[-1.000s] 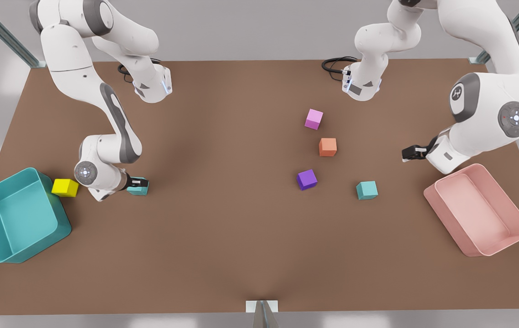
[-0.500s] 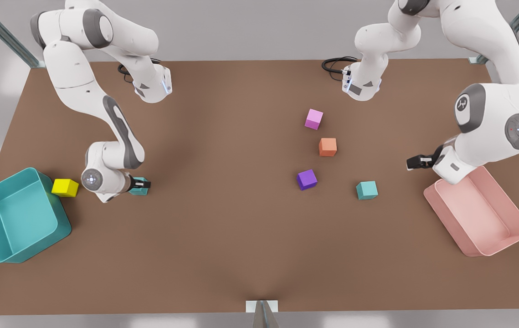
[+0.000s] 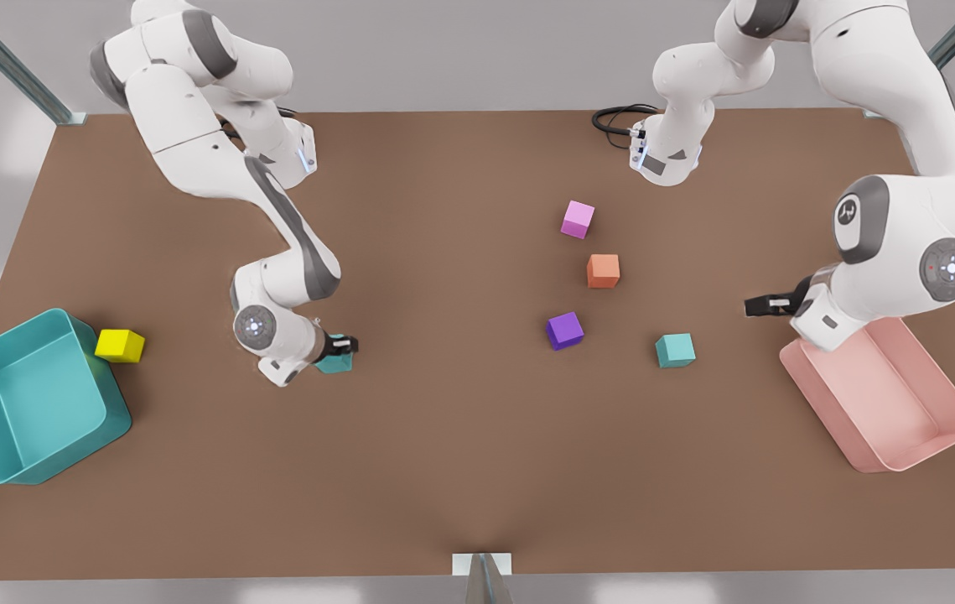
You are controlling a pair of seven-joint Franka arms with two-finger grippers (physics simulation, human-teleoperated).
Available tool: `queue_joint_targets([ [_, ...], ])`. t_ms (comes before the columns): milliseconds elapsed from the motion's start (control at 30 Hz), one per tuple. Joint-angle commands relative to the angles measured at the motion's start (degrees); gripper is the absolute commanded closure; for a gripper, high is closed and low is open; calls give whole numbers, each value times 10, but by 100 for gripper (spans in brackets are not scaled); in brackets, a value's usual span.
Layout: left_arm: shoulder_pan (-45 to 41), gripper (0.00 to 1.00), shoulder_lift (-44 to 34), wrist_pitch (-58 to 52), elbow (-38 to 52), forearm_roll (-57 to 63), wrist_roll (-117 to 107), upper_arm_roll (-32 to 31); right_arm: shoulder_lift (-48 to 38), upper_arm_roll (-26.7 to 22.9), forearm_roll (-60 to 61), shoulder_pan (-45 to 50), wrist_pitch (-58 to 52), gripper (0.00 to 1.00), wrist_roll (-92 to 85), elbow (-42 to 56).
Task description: Stack the two blue cubes on top of each other
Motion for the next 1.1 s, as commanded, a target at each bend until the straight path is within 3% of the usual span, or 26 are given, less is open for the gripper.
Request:
queue_joint_targets([
  [0,2,0,4,-21,-3,0,-9,0,50,5,17,68,-23,44,405,79],
  [100,-3,0,28,7,-17,-1,-9,-2,212,-4,1,214,-23,44,616,314],
  [167,-16,0,45,29,-25,1,-6,-9,260,-21,-12,263,-21,44,671,384],
  [233,-29,0,30,117,-99,-2,-6,-4,278,-52,-14,303,-14,44,683,399],
  [267,-66,0,30,171,-139,-4,-7,47,289,-53,-14,309,-9,43,691,411],
  [367,-71,0,30,321,-243,-5,-6,73,303,-59,-14,315,8,40,700,420],
  [433,-89,0,30,345,-273,-6,-11,73,303,-61,-14,315,7,0,700,420],
  [700,-126,0,71,379,-275,-15,-32,73,293,-55,-9,300,-14,0,696,428],
  [867,-127,0,94,389,-275,-15,-34,74,225,-36,-5,252,-80,0,676,426],
  [933,-126,0,106,395,-275,-16,-35,74,161,-28,-1,186,-210,0,578,426],
  [1000,-126,0,112,394,-275,-15,-34,74,123,-31,22,77,-367,0,342,428],
  [1067,-125,0,121,395,-275,-15,-34,74,126,-37,-127,-9,-401,0,57,418],
])
